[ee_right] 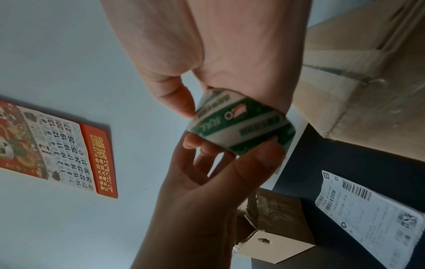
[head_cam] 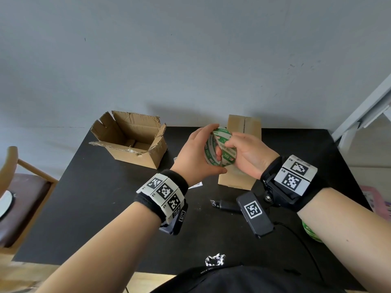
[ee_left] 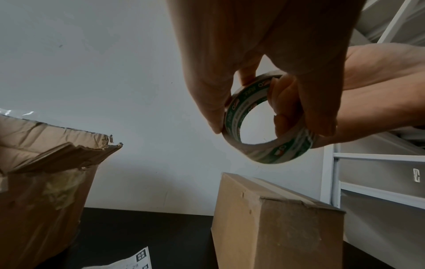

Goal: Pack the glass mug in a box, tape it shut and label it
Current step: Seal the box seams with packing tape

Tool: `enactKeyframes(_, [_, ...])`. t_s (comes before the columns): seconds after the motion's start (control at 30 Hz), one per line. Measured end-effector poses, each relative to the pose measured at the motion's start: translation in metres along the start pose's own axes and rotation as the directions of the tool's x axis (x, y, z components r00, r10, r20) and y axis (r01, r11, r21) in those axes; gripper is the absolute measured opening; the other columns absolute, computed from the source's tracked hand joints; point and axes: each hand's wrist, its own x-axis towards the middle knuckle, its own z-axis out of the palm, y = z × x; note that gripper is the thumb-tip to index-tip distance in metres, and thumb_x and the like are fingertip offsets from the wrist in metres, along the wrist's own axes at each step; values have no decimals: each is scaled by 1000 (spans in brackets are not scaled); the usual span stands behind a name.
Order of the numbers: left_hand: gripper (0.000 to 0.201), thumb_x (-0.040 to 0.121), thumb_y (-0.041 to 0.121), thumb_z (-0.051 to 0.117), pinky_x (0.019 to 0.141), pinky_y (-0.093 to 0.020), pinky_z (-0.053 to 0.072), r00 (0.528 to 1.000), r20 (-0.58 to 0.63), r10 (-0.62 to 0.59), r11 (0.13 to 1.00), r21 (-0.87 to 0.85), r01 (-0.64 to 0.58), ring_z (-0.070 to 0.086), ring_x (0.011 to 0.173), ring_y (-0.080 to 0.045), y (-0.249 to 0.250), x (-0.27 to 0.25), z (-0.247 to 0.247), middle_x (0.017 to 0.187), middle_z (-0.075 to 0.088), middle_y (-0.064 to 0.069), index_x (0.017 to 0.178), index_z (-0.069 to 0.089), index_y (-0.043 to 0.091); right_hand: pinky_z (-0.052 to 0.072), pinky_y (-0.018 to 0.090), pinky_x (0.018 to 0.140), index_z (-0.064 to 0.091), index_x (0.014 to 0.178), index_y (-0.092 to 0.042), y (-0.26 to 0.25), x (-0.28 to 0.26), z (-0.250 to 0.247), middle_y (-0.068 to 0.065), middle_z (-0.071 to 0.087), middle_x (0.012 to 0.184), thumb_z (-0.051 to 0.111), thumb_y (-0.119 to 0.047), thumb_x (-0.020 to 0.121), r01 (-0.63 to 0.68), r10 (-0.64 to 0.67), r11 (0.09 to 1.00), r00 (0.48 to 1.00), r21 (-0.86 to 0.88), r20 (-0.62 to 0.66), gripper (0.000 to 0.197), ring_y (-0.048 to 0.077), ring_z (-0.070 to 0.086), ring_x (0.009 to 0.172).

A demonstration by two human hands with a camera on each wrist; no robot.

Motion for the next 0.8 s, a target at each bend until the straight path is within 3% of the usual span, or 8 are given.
enactKeyframes(0.1, [98,58,22,87,102,-24,38,1000,-1,1,1000,3,-1,35,128,-12,0,1,2,134,46,2,141,34,21,46,35,75,51,105,1,1,1,-1,15,53,86,32,8,86,1,-1,1000,1000,16,3,27,22,52,79])
enactKeyframes(0.23, [99,58,22,88,101,-20,36,1000,-4,3,1000,4,-2,34,128,-11,-1,3,1,134,45,2,141,34,21,47,37,75,52,104,2,5,2,-2,15,53,85,43,4,64,28,-28,1000,1000,-4,-13,41,23,53,79])
enactKeyframes(0.33, [98,58,22,87,100,-18,34,1000,3,15,1000,10,-15,34,129,-11,0,3,1,135,45,1,141,34,21,48,36,78,53,108,1,5,2,-3,14,57,88,52,-4,79,41,-40,998,999,-39,14,30,22,57,83])
enactKeyframes(0.47, [98,58,22,88,97,-10,29,999,-8,42,998,35,-42,33,128,-9,0,4,2,136,44,1,141,35,20,48,36,79,50,113,0,6,2,-3,19,54,95,43,2,90,70,-70,996,998,-53,2,25,25,56,90])
enactKeyframes(0.67, [98,58,23,88,90,4,24,998,-6,59,997,47,-59,34,126,-7,-3,4,3,135,44,2,141,35,20,48,36,79,55,105,-1,6,1,-2,16,57,94,49,-2,79,59,-58,997,998,-45,26,26,23,58,88])
enactKeyframes(0.8, [97,58,22,88,95,-7,29,998,-7,56,997,46,-55,35,126,-9,-2,3,3,136,43,1,140,36,20,48,37,81,55,103,-2,5,1,-1,14,59,92,49,-3,75,47,-46,998,999,-51,10,28,22,58,87])
